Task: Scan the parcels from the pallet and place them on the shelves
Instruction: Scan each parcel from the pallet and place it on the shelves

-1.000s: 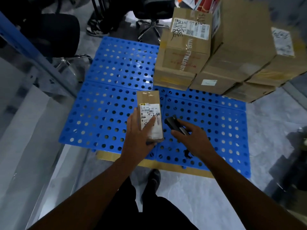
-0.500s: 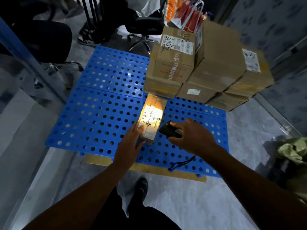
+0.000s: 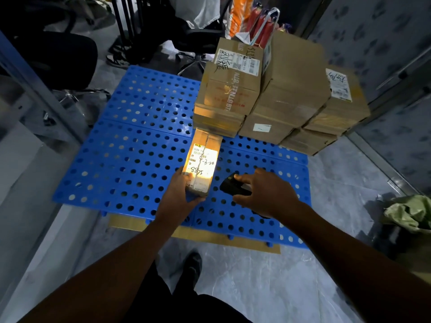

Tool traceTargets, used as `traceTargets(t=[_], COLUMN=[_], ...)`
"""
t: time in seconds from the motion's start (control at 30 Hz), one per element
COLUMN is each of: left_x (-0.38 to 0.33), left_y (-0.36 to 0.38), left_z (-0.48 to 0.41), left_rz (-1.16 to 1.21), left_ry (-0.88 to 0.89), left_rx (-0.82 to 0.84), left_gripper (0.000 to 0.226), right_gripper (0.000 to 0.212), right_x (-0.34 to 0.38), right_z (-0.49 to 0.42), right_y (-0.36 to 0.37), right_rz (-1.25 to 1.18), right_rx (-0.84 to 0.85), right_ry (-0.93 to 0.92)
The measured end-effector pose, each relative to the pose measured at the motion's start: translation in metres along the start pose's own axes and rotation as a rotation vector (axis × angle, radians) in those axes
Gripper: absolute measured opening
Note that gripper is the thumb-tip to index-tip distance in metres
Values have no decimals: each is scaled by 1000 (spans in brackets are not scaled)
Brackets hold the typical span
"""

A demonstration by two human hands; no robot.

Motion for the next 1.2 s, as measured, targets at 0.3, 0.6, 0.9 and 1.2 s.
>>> traceTargets(t=[0.3, 0.6, 0.9, 1.2], left_x=[-12, -15, 0, 1], left_y=[-8, -41, -65, -77], left_z=[6, 7, 6, 2], left_rz=[-169, -336, -493, -575], left_ry=[114, 89, 43, 7], left_rx=[5, -29, 40, 63], left_gripper=[60, 67, 69, 74], right_gripper=[72, 69, 65, 66], right_x=[-7, 3, 16, 20], right_z=[13, 8, 2, -9], right_y=[-3, 0, -6, -1], right_rz=[-48, -242, -288, -323], right_rx=[-64, -6, -6, 74], right_ry=[-32, -85, -92, -143])
Point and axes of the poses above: each hand's wrist, its own z-axis away from the middle knuckle, its own y-axis out of the palm, x = y × z, the point moved 4 cm from there along -z, towards the middle knuckle, and after that the axes turned 9 degrees about z, right-handed, at the moved point
